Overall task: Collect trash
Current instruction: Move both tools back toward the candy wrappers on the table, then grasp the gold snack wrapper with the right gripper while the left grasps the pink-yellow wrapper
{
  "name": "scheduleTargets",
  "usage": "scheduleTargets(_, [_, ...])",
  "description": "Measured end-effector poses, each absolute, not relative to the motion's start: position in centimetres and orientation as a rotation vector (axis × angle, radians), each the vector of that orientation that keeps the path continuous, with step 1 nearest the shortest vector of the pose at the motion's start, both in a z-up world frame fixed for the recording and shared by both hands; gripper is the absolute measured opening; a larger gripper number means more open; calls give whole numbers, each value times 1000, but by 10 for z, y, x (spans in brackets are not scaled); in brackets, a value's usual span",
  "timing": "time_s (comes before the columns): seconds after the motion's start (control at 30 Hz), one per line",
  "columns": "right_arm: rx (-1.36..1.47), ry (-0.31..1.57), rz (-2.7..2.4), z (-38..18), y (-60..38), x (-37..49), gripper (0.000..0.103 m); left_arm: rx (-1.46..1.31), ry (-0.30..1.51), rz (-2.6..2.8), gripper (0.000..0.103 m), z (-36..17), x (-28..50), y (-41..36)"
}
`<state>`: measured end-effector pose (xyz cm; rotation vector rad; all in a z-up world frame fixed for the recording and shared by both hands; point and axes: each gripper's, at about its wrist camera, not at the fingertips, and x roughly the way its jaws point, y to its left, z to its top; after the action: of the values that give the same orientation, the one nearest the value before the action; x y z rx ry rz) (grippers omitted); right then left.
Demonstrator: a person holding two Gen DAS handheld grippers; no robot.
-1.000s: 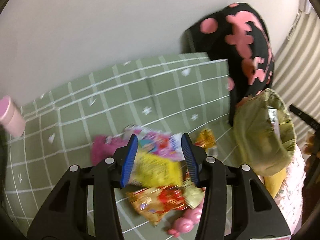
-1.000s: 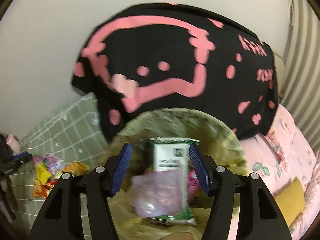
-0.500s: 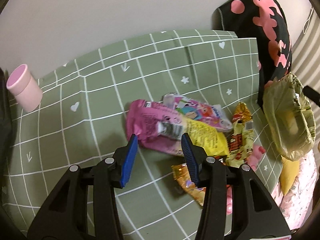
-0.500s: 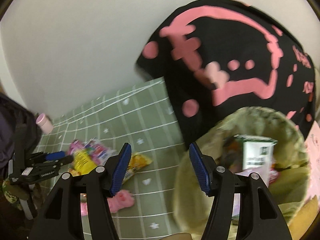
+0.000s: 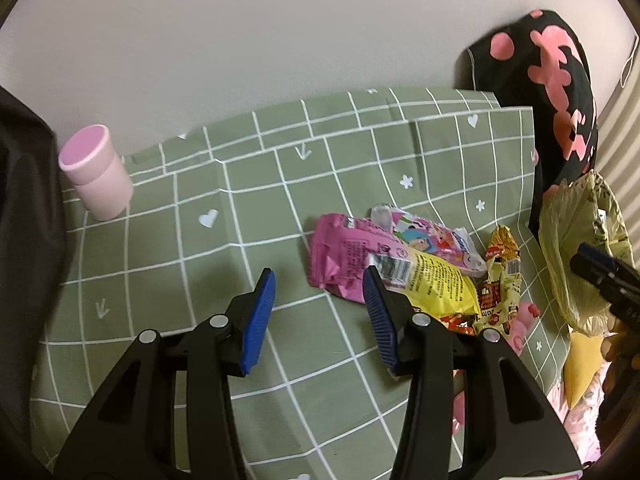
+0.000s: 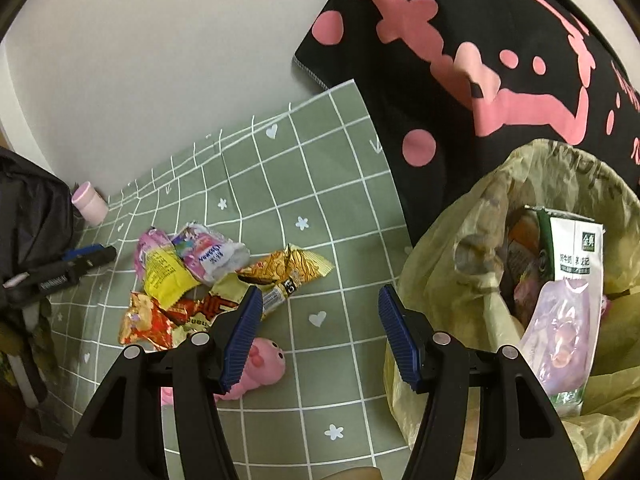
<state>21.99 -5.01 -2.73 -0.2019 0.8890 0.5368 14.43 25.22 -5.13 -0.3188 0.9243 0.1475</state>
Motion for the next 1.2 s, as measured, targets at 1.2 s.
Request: scheduleTargets(1.2, [-145, 957, 605, -55, -14, 234, 19, -556, 975, 3, 50, -57, 159, 245])
